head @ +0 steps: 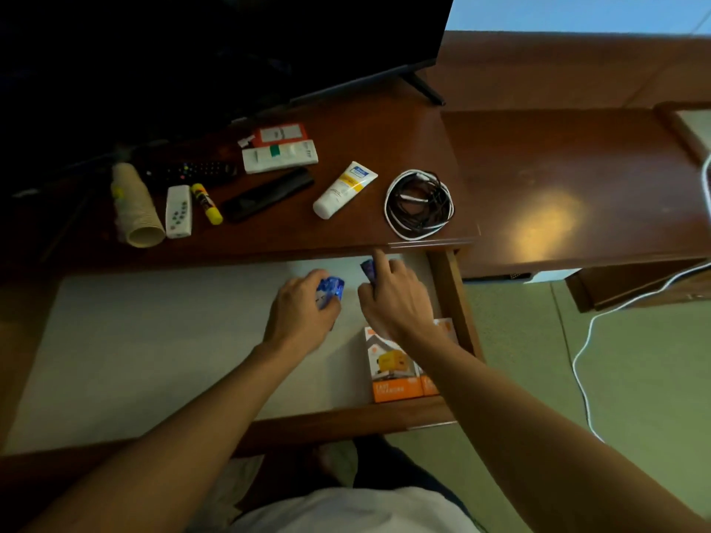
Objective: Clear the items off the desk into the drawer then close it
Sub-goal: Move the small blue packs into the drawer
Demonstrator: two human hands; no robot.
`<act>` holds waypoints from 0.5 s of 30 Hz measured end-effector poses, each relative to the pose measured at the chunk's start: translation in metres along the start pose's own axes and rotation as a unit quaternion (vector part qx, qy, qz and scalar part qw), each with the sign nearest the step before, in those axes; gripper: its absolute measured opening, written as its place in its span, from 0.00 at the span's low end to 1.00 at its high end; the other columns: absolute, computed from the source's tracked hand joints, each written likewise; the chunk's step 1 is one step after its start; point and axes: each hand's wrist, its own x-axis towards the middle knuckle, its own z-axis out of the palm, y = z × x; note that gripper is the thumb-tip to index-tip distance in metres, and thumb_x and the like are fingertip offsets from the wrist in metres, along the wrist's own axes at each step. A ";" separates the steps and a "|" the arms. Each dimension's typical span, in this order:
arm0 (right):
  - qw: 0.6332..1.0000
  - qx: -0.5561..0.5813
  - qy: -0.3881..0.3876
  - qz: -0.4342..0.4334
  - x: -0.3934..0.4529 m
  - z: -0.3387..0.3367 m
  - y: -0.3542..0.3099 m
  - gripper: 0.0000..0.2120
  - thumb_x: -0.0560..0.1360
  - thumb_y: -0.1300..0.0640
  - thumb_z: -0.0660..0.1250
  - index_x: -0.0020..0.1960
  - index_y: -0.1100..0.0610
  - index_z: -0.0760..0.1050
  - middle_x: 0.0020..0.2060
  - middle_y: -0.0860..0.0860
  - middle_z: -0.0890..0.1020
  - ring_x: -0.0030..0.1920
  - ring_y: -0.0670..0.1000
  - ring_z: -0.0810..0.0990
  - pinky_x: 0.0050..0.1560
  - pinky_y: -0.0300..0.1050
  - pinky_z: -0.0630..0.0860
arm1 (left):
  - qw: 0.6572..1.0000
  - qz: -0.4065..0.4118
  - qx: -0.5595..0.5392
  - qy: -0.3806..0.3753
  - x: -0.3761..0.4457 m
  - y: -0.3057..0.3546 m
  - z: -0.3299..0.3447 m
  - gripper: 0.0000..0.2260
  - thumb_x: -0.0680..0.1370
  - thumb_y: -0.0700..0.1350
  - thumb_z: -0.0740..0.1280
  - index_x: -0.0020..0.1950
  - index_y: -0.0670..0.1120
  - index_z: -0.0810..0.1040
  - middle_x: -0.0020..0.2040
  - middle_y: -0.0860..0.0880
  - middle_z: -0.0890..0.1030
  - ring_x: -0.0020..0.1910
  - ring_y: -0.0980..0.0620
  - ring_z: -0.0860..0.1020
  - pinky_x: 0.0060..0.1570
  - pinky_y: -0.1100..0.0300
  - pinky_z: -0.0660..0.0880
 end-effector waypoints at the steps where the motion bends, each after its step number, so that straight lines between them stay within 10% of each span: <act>1: 1.000 -0.012 -0.015 0.004 -0.008 0.006 0.001 0.22 0.78 0.48 0.57 0.70 0.53 0.63 0.57 0.58 0.77 0.54 0.61 0.76 0.46 0.51 0.70 | 1.000 0.000 0.005 -0.015 -0.008 -0.006 0.007 0.19 0.77 0.50 0.70 0.67 0.49 0.75 0.54 0.45 0.80 0.50 0.48 0.77 0.47 0.58 0.74; 11: 0.980 -0.115 -0.127 0.106 -0.043 0.041 0.019 0.21 0.80 0.44 0.56 0.69 0.52 0.62 0.62 0.60 0.75 0.62 0.62 0.72 0.58 0.59 0.70 | 0.982 -0.075 0.053 -0.162 -0.029 -0.024 0.059 0.25 0.78 0.50 0.69 0.74 0.50 0.69 0.62 0.40 0.73 0.57 0.40 0.77 0.55 0.52 0.76; 15: 0.978 -0.072 -0.147 0.132 -0.043 0.044 0.021 0.18 0.81 0.45 0.53 0.64 0.56 0.65 0.60 0.60 0.72 0.60 0.64 0.71 0.57 0.60 0.73 | 0.976 -0.099 0.049 -0.187 -0.032 -0.026 0.073 0.14 0.74 0.51 0.71 0.58 0.49 0.77 0.55 0.42 0.75 0.48 0.41 0.78 0.46 0.53 0.76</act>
